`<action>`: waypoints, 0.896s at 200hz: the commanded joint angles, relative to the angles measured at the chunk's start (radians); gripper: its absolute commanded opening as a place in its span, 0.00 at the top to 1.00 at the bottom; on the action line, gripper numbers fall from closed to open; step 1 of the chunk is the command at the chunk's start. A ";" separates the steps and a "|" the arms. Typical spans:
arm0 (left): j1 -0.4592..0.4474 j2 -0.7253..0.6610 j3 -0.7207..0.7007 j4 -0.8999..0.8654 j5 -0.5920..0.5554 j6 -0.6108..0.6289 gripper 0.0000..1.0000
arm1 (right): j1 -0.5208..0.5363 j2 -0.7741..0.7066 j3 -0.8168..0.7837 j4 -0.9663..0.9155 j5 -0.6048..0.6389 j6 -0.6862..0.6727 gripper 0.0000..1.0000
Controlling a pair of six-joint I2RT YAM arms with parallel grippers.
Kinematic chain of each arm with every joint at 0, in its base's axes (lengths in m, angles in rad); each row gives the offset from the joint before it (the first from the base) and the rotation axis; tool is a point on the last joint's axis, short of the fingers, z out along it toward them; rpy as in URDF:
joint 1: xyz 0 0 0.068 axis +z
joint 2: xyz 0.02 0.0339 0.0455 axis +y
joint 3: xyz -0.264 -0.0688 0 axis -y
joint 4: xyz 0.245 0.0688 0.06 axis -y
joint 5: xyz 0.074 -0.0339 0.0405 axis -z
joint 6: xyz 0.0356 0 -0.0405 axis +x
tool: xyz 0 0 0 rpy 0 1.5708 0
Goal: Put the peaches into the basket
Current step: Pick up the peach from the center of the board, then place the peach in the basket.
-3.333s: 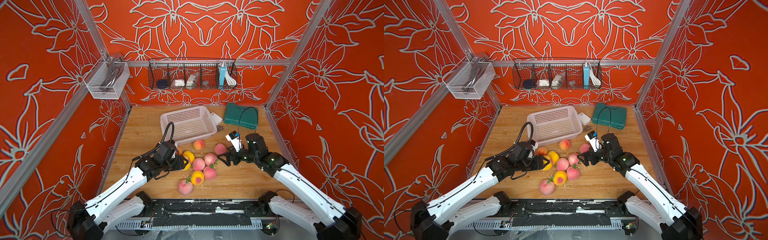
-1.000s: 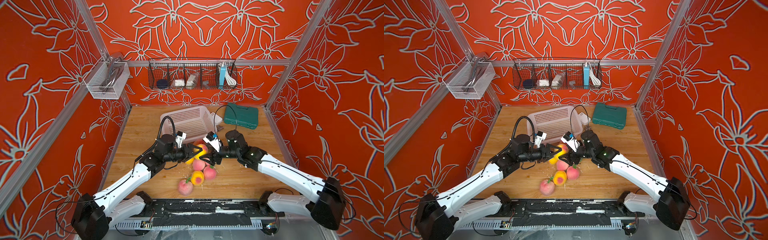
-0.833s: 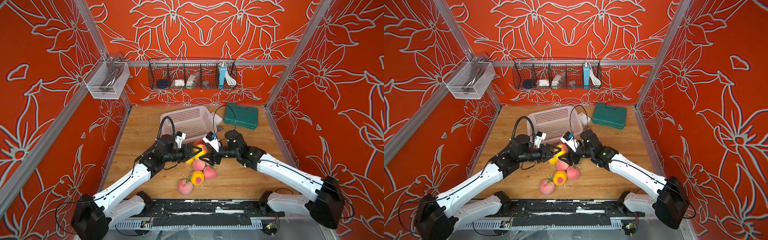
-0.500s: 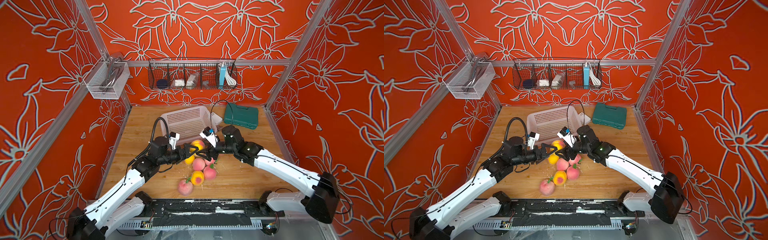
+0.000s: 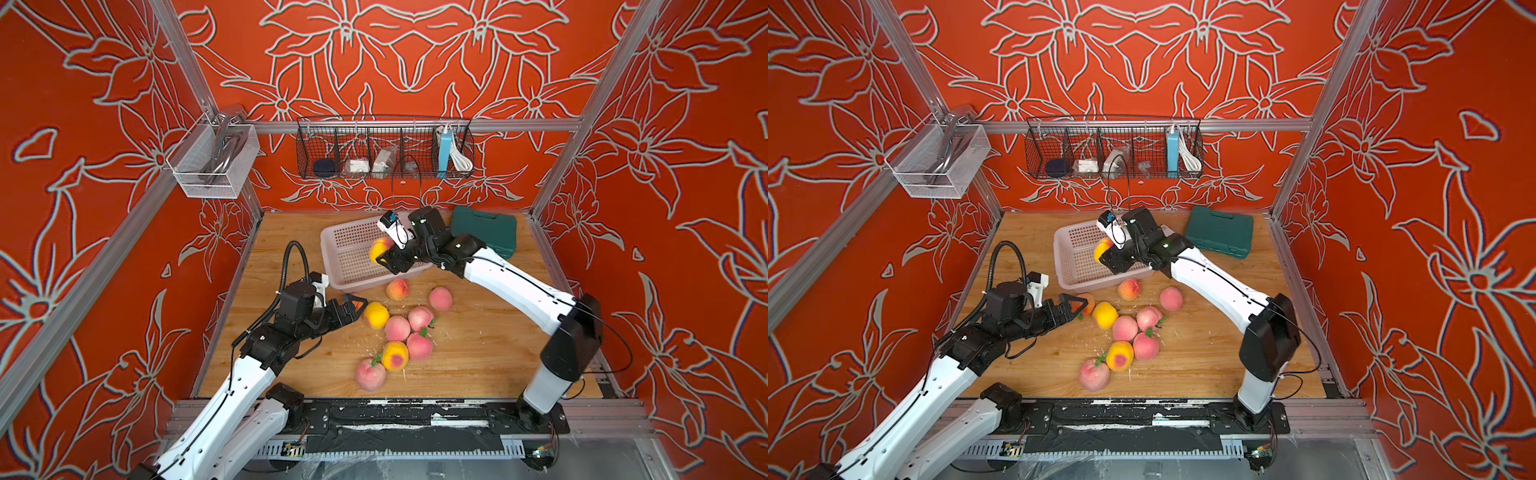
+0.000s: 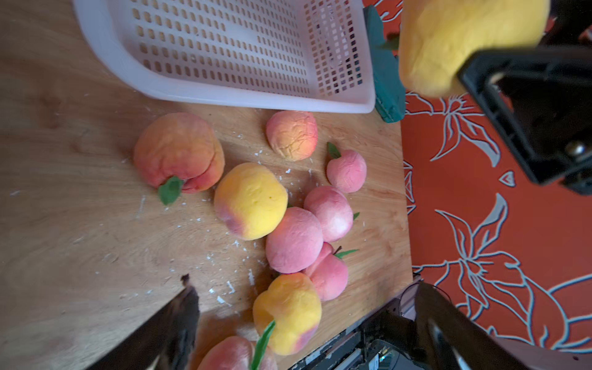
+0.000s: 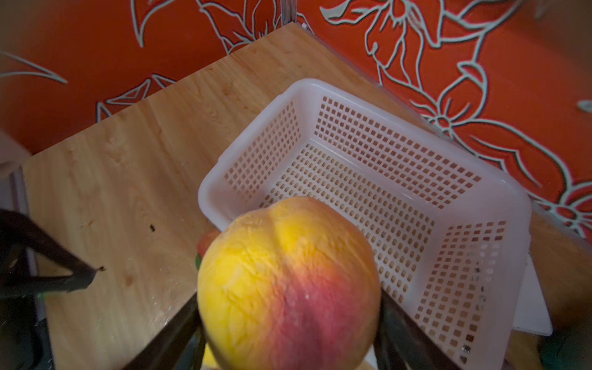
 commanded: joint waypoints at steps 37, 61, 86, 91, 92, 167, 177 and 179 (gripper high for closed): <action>0.040 0.021 0.036 -0.087 -0.074 0.118 0.02 | -0.002 0.338 0.391 -0.157 0.052 -0.041 0.62; 0.054 0.039 0.039 -0.106 -0.082 0.144 0.02 | -0.003 0.462 0.554 -0.203 0.066 -0.053 0.62; 0.076 0.037 0.030 -0.113 -0.089 0.153 0.02 | -0.002 0.580 0.714 -0.250 0.066 -0.057 0.62; 0.080 0.035 0.027 -0.111 -0.089 0.153 0.02 | -0.003 0.599 0.742 -0.257 0.064 -0.057 0.62; 0.081 0.034 0.025 -0.111 -0.089 0.153 0.02 | -0.003 0.602 0.747 -0.258 0.063 -0.057 0.62; 0.115 0.013 0.022 -0.135 -0.096 0.164 0.02 | 0.002 0.759 0.906 -0.219 0.067 -0.031 0.61; 0.118 0.006 0.022 -0.137 -0.097 0.162 0.02 | 0.003 0.770 0.906 -0.208 0.061 -0.028 0.60; 0.118 0.005 0.022 -0.137 -0.099 0.163 0.02 | 0.003 0.772 0.905 -0.205 0.059 -0.027 0.60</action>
